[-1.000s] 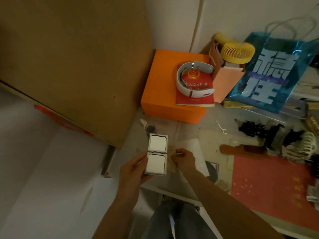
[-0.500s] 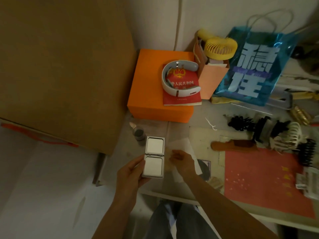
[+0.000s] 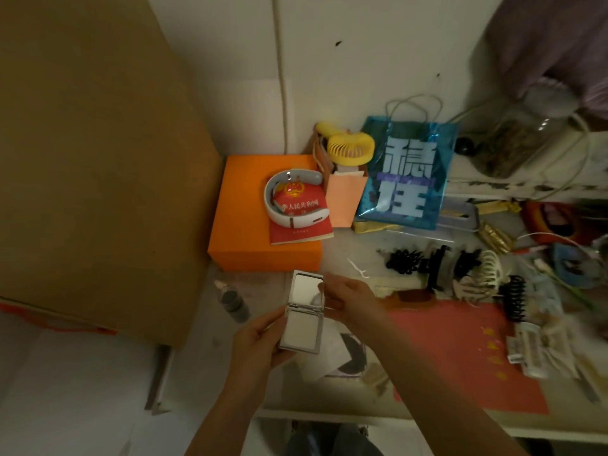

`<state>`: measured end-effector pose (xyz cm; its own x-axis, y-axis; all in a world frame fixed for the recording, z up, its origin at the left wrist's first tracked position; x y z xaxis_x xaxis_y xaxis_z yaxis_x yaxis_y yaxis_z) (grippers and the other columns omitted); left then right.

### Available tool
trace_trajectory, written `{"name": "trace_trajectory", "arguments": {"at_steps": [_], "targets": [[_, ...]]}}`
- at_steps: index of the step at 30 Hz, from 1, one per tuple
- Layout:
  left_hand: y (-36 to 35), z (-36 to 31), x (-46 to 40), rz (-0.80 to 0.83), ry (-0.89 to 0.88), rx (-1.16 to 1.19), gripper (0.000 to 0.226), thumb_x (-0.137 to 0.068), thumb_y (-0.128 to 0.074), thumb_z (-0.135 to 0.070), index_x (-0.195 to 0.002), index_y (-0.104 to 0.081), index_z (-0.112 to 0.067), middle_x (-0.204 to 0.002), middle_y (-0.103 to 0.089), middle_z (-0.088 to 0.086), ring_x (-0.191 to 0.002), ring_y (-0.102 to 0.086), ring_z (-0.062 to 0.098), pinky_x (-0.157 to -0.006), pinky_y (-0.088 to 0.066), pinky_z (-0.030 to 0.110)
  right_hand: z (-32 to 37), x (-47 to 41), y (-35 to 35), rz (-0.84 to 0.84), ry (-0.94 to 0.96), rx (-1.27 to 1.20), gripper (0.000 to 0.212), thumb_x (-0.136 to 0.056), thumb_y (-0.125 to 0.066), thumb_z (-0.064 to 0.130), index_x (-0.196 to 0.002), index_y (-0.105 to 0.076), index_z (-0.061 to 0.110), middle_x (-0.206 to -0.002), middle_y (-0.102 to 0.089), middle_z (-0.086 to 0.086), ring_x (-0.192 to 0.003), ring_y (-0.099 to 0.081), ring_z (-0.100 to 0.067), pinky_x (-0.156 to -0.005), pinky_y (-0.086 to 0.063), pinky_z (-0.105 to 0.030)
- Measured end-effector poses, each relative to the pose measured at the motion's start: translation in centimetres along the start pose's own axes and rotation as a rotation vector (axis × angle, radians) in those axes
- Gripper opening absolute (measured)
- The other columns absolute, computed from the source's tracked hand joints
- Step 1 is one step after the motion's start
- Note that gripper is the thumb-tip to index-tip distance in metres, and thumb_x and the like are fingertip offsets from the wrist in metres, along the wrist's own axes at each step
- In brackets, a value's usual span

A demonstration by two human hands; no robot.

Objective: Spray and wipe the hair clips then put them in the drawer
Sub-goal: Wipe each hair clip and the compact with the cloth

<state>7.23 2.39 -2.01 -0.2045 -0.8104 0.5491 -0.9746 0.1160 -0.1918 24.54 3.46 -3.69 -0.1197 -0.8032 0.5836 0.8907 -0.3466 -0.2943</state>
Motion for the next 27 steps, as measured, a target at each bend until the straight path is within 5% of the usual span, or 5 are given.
{"name": "trace_trajectory", "arguments": {"at_steps": [6, 13, 22, 27], "targets": [[-3.3, -1.8, 0.1, 0.052, -0.008, -0.009, 0.021, -0.087, -0.061, -0.015, -0.107, -0.068, -0.019, -0.097, -0.075, 0.004, -0.087, -0.072, 0.018, -0.059, -0.056, 0.024, 5.0, 1.8, 1.4, 0.014, 0.11, 0.068, 0.017, -0.096, -0.053, 0.013, -0.094, -0.069, 0.011, -0.079, -0.075, -0.004, -0.073, -0.072, -0.016, -0.066, -0.058, -0.031], [-6.8, -5.6, 1.0, 0.124, -0.113, -0.082, 0.023, -0.09, -0.059, -0.017, -0.088, -0.077, -0.032, -0.095, -0.075, -0.002, -0.088, -0.072, 0.014, -0.062, -0.055, 0.023, 9.4, 3.2, 2.6, -0.037, 0.241, 0.052, 0.018, -0.094, -0.053, 0.005, -0.102, -0.069, 0.004, -0.083, -0.075, -0.005, -0.072, -0.071, -0.014, -0.061, -0.057, -0.025], [-10.7, -9.5, 0.9, 0.136, -0.12, -0.033, 0.014, -0.092, -0.058, -0.011, -0.101, -0.067, -0.013, -0.088, -0.076, 0.0, -0.08, -0.073, 0.016, -0.057, -0.056, 0.023, 16.0, 5.7, 3.8, -0.064, 0.503, 0.138, 0.022, -0.094, -0.053, 0.003, -0.111, -0.067, 0.001, -0.069, -0.072, 0.003, -0.063, -0.065, -0.008, -0.056, -0.054, -0.019], [-12.7, -10.4, 0.5, 0.176, -0.042, 0.058, 0.014, -0.09, -0.058, -0.007, -0.101, -0.066, -0.011, -0.087, -0.076, 0.003, -0.075, -0.073, 0.016, -0.054, -0.057, 0.026, 18.4, 7.8, 4.6, -0.081, 0.632, 0.182, 0.024, -0.093, -0.055, 0.004, -0.113, -0.067, -0.001, -0.096, -0.069, -0.027, -0.081, -0.065, -0.025, -0.074, -0.056, -0.034]]}}
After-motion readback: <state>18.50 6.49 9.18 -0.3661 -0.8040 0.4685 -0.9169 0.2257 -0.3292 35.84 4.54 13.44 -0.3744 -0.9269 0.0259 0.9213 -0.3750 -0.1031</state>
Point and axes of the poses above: each hand's wrist, its own x-axis away from the middle knuckle, its own y-axis out of the back of the hand, z = x × y, the point moved 8 cm from there along -x, towards the middle knuckle
